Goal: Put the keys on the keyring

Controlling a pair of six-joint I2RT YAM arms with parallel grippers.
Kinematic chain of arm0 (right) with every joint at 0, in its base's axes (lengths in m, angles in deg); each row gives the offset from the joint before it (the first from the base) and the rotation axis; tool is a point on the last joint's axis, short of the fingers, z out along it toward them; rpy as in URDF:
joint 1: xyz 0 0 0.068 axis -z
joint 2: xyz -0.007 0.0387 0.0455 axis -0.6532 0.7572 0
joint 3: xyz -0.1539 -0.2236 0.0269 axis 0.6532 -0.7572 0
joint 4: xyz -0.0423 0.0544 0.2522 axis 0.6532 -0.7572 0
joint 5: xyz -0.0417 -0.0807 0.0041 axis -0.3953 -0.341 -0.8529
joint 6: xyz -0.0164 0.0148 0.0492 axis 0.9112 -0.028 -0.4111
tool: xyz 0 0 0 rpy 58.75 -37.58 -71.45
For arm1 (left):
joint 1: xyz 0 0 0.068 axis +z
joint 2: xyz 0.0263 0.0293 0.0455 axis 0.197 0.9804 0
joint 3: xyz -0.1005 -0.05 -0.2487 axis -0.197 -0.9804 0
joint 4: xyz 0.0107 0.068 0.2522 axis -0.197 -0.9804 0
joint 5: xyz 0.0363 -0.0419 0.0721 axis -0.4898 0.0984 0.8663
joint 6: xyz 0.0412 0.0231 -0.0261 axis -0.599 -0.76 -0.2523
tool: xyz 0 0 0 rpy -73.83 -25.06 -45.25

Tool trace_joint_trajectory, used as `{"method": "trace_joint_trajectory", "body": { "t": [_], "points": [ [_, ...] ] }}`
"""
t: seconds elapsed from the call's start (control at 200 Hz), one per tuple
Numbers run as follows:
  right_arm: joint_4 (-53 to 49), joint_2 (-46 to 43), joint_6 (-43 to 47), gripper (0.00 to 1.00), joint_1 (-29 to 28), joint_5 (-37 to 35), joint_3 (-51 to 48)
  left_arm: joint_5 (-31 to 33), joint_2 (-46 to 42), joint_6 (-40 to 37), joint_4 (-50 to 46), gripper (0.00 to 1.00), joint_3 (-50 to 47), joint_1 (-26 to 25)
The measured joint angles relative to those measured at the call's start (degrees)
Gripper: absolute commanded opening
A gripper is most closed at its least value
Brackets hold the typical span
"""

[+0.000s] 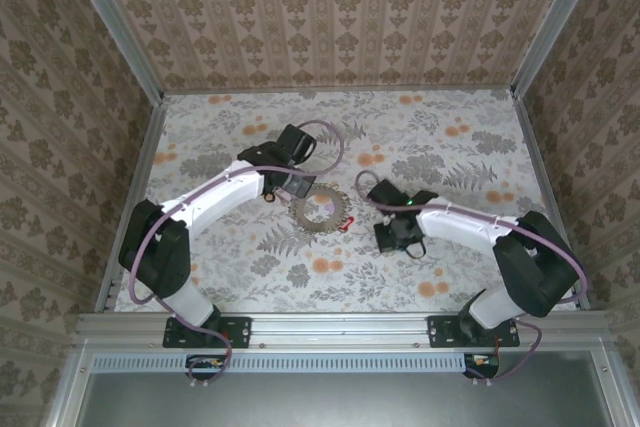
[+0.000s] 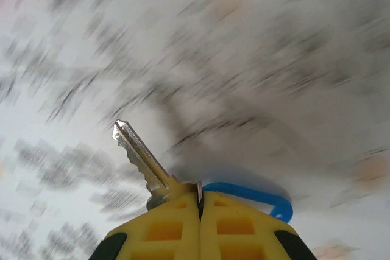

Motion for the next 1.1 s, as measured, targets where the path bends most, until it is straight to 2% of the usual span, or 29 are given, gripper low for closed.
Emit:
{"method": "trace_joint_trajectory", "body": {
  "t": [0.06,0.145,0.32,0.43,0.55,0.695,0.84,0.975,1.1],
  "points": [
    [-0.2,0.0,-0.4,0.07,-3.5,0.0,-0.8,-0.1,0.0,0.2,0.0,1.00,0.0,0.7],
    [-0.2,0.0,-0.9,0.14,-5.3,-0.1,-1.9,-1.8,-0.2,0.5,0.3,1.00,-0.3,1.3],
    [-0.2,0.0,-0.9,0.25,-4.7,-0.3,-2.4,-12.6,-3.4,2.8,3.9,1.00,-3.5,5.0],
    [-0.2,-0.6,-0.8,0.26,-4.0,-0.8,-2.5,-16.5,-5.7,4.9,4.2,1.00,-3.9,6.8],
    [-0.7,-3.2,-0.9,0.32,-3.0,-1.6,-2.9,-21.1,-8.5,7.8,4.3,1.00,-4.6,7.4],
    [-1.7,-7.3,-0.9,0.33,-2.9,-1.8,-2.8,-25.3,-14.3,11.4,4.1,1.00,-9.3,7.8],
    [-2.0,-9.1,-1.2,0.33,-2.8,-2.0,-0.5,-26.8,-19.8,13.9,2.6,1.00,-13.3,9.1],
    [-1.1,-7.0,-1.3,0.34,-2.7,-1.9,4.9,-27.2,-24.6,14.9,1.4,1.00,-15.8,10.6],
    [1.3,-0.2,-1.7,0.34,-2.4,-0.4,10.4,-27.2,-27.2,15.0,-1.1,1.00,-16.2,12.5]
  ]
}}
